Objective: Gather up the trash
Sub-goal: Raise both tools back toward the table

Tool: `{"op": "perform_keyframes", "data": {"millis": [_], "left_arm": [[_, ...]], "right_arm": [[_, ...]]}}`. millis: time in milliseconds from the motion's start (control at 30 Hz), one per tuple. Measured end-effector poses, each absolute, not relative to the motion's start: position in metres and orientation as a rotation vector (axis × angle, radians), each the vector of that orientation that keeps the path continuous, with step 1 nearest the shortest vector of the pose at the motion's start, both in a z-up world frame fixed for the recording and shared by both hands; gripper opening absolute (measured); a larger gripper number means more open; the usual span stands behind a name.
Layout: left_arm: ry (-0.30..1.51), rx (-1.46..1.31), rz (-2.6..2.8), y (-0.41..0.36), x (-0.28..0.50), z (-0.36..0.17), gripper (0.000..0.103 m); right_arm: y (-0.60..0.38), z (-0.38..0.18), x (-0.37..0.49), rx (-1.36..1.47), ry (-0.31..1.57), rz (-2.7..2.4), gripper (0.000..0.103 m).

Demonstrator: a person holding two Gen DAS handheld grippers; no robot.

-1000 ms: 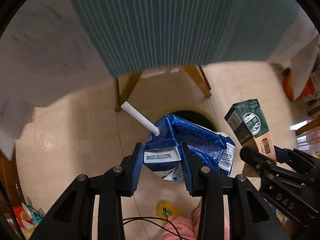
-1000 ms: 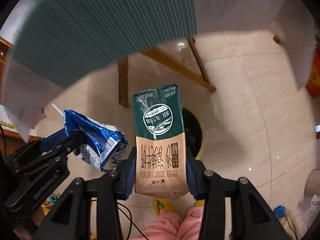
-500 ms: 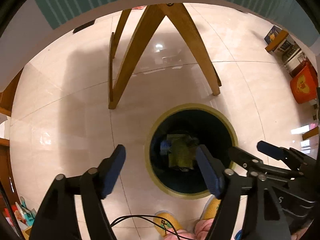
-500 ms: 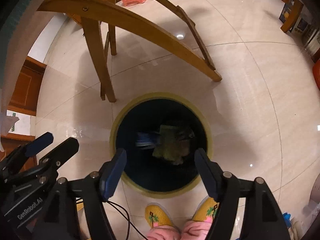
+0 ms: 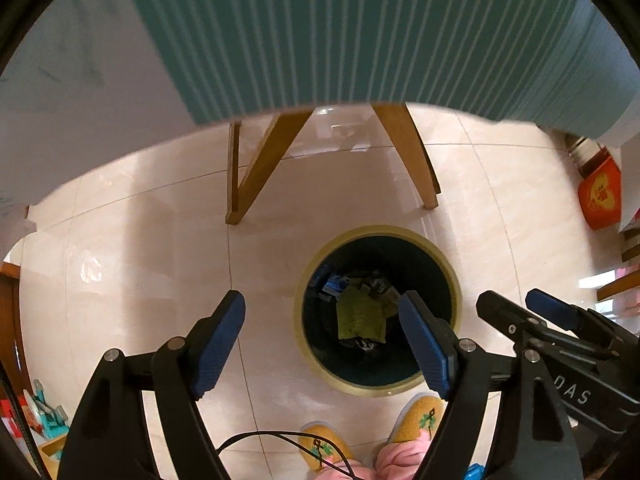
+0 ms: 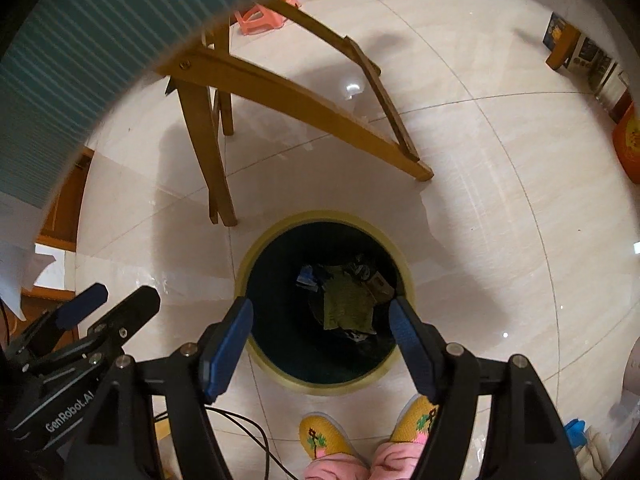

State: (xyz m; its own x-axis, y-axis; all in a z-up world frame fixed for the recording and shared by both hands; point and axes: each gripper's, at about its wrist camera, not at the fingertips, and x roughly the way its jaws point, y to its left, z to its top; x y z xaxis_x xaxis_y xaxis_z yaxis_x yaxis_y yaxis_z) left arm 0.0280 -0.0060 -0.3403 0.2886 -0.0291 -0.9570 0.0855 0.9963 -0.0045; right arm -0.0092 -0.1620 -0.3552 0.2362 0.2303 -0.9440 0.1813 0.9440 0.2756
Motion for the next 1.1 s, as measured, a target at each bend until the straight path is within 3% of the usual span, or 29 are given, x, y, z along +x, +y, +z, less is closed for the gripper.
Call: {"op": "perform_keyframes", "data": {"millis": [367, 500, 1100], "left_arm": [[1.26, -0.01, -0.077, 0.012, 0.003, -0.236, 0.079], [1.241, -0.051, -0.096, 0.021, -0.009, -0.182, 0.09], [1.023, -0.04, -0.198, 0.042, -0.041, 0.034, 0.09]], "right_arm": [[-0.17, -0.259, -0.031, 0.387, 1.315, 0.023, 0.071], [-0.169, -0.213, -0.04, 0.391, 1.289, 0.032, 0.071], [-0.15, -0.012, -0.057, 0.362, 1.062, 0.075, 0.071]]}}
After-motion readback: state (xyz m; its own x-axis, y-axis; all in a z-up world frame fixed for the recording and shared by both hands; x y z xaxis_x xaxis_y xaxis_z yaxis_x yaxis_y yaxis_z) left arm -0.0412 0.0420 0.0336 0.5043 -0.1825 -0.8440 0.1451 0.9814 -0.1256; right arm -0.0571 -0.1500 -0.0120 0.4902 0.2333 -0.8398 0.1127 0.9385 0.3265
